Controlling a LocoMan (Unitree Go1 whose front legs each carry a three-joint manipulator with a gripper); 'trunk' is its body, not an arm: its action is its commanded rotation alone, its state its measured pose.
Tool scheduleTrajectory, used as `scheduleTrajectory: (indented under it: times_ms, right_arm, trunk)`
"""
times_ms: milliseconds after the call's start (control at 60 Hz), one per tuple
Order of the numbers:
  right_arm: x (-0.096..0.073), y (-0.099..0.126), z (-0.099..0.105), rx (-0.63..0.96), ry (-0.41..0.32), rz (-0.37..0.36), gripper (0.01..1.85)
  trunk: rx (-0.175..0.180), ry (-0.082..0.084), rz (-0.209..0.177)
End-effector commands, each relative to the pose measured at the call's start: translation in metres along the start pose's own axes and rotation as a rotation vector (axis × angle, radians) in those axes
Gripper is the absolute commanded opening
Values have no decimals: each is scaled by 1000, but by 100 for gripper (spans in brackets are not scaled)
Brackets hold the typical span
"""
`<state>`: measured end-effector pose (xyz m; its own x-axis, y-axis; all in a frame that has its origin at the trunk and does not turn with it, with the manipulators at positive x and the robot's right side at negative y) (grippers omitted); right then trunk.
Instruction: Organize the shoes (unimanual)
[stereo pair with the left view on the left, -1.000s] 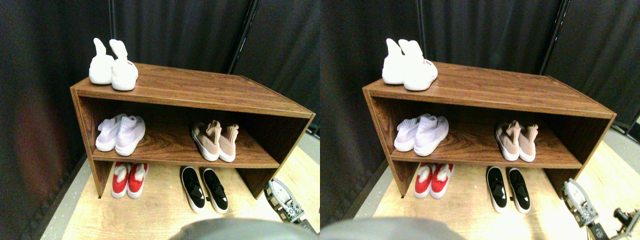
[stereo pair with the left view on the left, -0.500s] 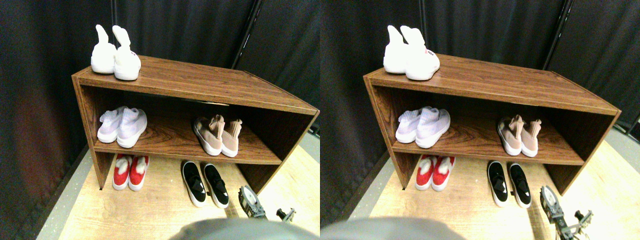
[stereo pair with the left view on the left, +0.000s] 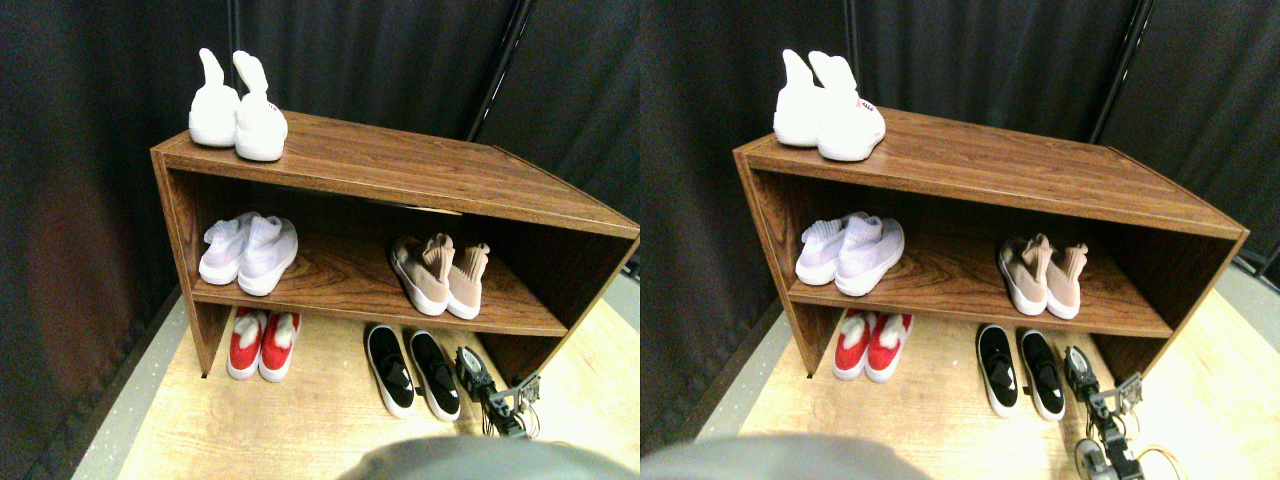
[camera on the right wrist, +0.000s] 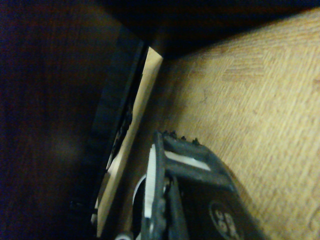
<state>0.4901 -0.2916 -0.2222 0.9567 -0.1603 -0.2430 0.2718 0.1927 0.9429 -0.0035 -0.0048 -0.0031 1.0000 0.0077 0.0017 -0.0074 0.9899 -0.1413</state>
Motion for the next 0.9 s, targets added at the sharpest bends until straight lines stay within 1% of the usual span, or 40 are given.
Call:
scheduleTrajectory:
  times_ms: [17,67,117,133,183,300,317,383,433,567,633,733,767,833,900]
  right_arm:
    - [0,0,-1,4,-2,25,6]
    - [-1,-3,-3,5,-2,22,6]
    - [-2,-5,-5,14,-18,15,6]
    - [-3,-6,-6,18,-37,5,6]
    - [-4,-9,-8,28,-43,-4,6]
    - [-7,-16,-12,56,-43,-8,6]
    - [-9,-18,-13,30,-27,-6,6]
    - [-9,-20,-16,30,-8,-1,6]
    - [-9,-21,-18,27,-17,-4,6]
    - [-8,-20,-23,20,-13,-12,6]
    - [-9,-17,-26,49,-25,-17,6]
    - [-10,-14,-31,47,-3,-15,6]
    - [-10,-13,-34,51,14,-4,6]
    - [-12,-10,-37,38,9,-9,6]
    - [-14,-8,-40,34,32,-3,6]
  trunk:
    - [-24,16,15]
    - [-28,17,17]
    - [-28,16,20]
    - [-28,16,20]
    - [-30,18,22]
    - [-32,18,23]
    - [-31,17,23]
    - [-32,17,24]
    - [-33,16,24]
    - [-37,13,26]
    - [-41,9,27]
    - [-49,8,33]
    - [-50,7,36]
    - [-54,7,40]
    - [-58,6,39]
